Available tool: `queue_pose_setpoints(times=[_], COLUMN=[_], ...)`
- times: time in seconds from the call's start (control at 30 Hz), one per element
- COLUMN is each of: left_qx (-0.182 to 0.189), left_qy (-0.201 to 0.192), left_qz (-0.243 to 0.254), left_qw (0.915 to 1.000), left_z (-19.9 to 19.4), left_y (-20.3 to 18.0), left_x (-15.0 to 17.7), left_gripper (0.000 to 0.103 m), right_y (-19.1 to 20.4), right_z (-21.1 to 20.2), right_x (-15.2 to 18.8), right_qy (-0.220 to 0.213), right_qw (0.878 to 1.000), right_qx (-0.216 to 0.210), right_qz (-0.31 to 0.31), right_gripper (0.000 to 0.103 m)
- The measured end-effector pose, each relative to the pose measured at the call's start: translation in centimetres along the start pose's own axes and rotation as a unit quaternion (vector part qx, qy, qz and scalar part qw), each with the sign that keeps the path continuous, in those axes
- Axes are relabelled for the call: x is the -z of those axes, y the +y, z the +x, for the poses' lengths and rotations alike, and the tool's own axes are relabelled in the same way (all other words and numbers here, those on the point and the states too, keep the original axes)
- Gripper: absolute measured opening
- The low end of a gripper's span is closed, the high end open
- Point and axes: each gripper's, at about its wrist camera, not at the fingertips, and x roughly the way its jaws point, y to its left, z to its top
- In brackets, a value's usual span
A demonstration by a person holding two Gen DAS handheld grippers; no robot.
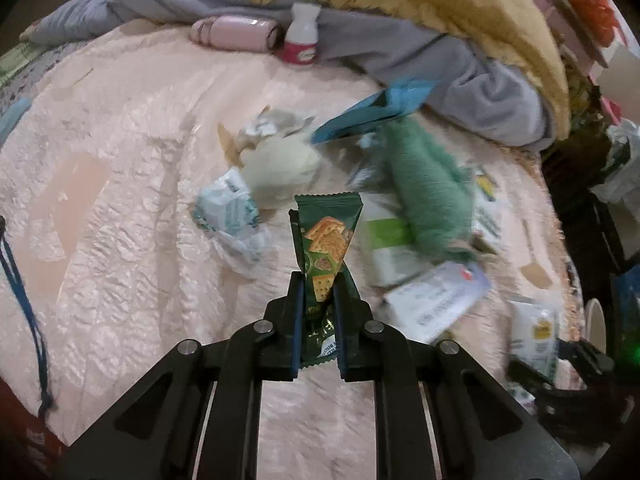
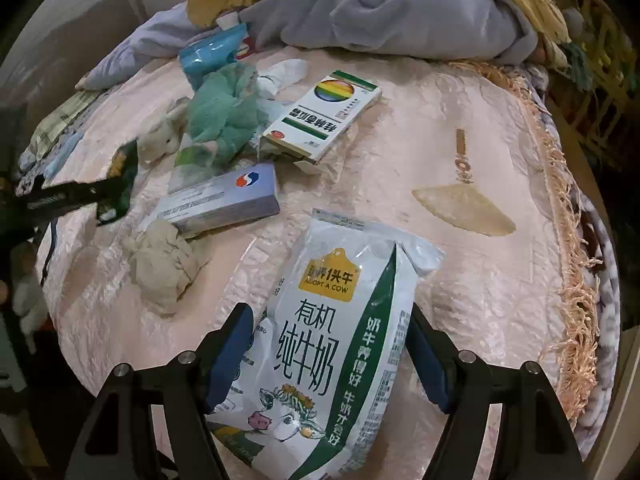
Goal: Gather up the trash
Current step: 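Grasp the green snack bag with the left tool while the right tool grasps the milk bag, then carry both bags over the bucket and open both tools to drop them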
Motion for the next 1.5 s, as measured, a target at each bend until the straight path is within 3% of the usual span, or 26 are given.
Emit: queue_pose_setpoints(times=[0.03, 0.1, 0.17, 0.27, 0.33, 0.57, 0.9, 1.23, 1.5], left_qx=[0.003, 0.007, 0.011, 0.017, 0.023, 0.030, 0.043, 0.069, 0.097], left_qy=[-0.003, -0.011, -0.016, -0.024, -0.024, -0.023, -0.025, -0.028, -0.027], left_qz=[0.004, 0.020, 0.031, 0.044, 0.050, 0.078, 0.110, 0.152, 0.198], left_qw=[1.0000, 0.9997, 0.9993, 0.9986, 0.9982, 0.9963, 0.9926, 0.9856, 0.9750], left_z=[-0.5, -2.0, -2.7, -3.6, -3.8, -4.1, -4.1, -3.8, -3.8], left_y=[-0.4, -1.5, -2.6, -4.3, -5.1, -8.3, -12.4, -19.2, -25.8], left_x=[0.1, 0.8, 1.2, 1.4, 1.7, 2.6, 3.3, 3.7, 4.6], left_gripper=[0.011, 0.011, 0.011, 0.011, 0.011, 0.011, 0.011, 0.011, 0.011], right_y=[-0.1, -0.5, -1.0, -1.6, -1.4, -2.0, -4.7, -10.1, -15.5], right_z=[-0.2, -0.9, -2.1, -3.4, -3.9, -3.8, -7.0, -12.6, -16.4], right_x=[0.1, 0.2, 0.2, 0.2, 0.3, 0.9, 1.3, 1.9, 4.1], right_qy=[-0.002, -0.010, -0.022, -0.033, -0.038, -0.037, -0.073, -0.136, -0.167], right_qw=[1.000, 1.000, 0.999, 0.999, 0.998, 0.997, 0.991, 0.984, 0.977], right_qx=[-0.001, -0.015, -0.024, -0.034, -0.037, -0.066, -0.098, -0.075, -0.040], right_qz=[0.004, 0.015, 0.018, 0.016, 0.015, 0.030, 0.062, 0.089, 0.124], right_gripper=[0.066, 0.066, 0.049, 0.048, 0.040, 0.039, 0.035, 0.035, 0.033])
